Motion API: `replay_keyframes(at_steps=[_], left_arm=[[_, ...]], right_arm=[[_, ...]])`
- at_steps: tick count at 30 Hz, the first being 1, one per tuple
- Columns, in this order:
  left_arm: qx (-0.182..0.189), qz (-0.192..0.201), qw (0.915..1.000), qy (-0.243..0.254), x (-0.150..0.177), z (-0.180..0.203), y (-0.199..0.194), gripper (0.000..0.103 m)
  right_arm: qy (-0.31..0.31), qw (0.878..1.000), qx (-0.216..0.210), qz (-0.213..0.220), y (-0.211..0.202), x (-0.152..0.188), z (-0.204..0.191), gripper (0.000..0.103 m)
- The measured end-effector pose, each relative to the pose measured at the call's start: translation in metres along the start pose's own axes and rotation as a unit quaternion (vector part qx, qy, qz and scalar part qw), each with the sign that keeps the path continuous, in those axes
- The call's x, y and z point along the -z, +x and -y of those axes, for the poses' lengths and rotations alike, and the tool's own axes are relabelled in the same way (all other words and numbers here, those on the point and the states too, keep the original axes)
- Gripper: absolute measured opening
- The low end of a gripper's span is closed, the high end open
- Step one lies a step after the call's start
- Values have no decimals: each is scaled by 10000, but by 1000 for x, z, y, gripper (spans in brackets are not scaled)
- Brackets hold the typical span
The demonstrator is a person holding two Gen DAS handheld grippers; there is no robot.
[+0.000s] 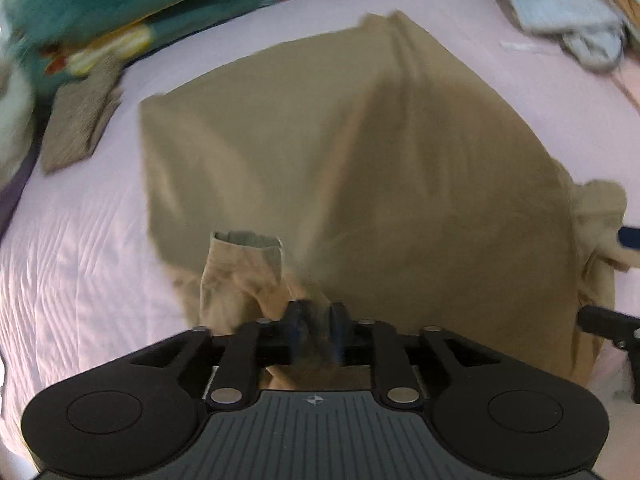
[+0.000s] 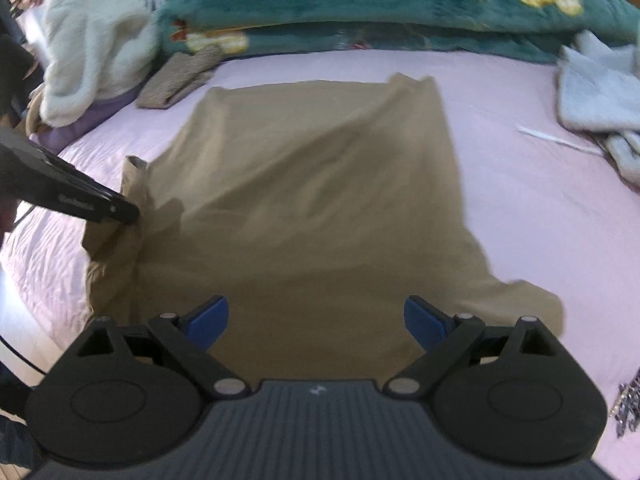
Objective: Fold clothes
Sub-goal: 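Grasp the shirt side edge with the left gripper and fold it inward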
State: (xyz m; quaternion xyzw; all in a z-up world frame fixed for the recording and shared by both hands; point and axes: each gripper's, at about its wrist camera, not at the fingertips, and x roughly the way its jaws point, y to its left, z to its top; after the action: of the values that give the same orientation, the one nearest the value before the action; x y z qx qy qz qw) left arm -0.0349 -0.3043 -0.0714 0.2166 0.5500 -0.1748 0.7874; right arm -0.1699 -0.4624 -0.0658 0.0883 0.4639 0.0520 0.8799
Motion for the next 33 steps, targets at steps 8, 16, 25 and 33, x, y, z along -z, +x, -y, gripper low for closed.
replay_keyframes(at_steps=[8,16,25,33], left_arm=[[-108,-106,9997,182,-9,52,-21,83],[125,-470,9988,83,13,81,-64,83],[601,-547,9964,240,25,131,-70,85],[735,-429,9960,283,20,143,-57,85]], right_arm=[[179,9998,75,-87,-1,9,62,95],[267,9988,378,-185,-6,16,122,95],[921,9943,323,-427,13,39,174,95],[1091,9927,-357,-365,49,22,183,74]])
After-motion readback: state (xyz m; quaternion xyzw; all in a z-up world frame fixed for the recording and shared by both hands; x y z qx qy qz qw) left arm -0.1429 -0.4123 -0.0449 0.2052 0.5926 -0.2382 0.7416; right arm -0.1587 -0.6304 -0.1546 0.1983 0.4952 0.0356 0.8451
